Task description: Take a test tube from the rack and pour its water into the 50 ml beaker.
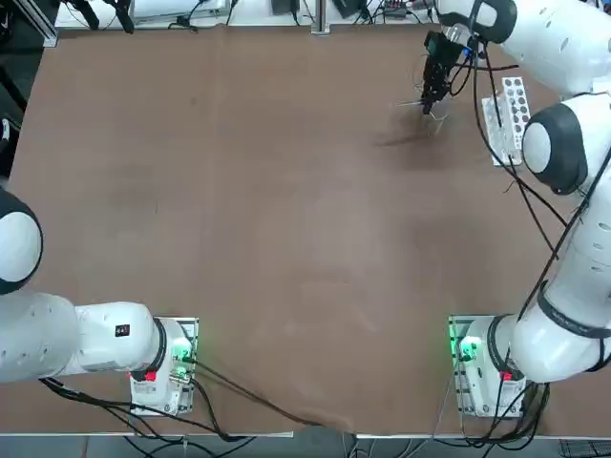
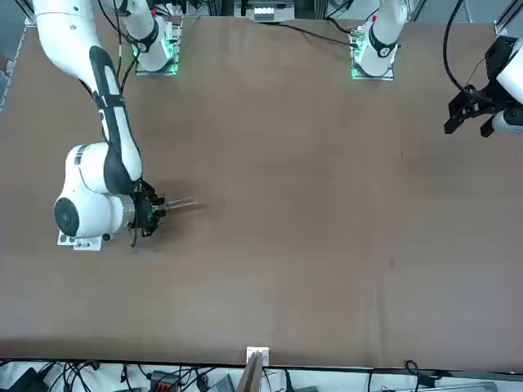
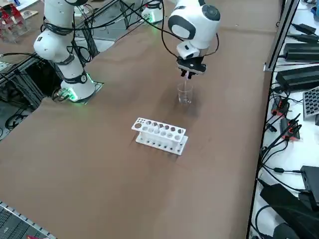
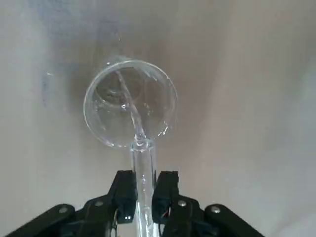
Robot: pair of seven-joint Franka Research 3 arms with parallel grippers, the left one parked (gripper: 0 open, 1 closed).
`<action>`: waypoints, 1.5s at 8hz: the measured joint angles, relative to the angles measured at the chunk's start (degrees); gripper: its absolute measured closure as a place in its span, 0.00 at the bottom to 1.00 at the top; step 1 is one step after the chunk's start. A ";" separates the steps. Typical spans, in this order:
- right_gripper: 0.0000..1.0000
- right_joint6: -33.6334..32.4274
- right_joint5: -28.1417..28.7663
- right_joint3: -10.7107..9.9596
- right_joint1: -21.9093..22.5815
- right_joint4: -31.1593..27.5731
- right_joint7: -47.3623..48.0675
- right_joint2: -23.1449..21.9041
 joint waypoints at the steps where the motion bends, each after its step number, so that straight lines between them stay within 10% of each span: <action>1: 0.78 0.00 0.10 0.00 -0.18 -0.16 -0.78 0.00; 12: 0.78 0.07 6.63 -0.03 -2.67 -1.62 -8.31 -0.63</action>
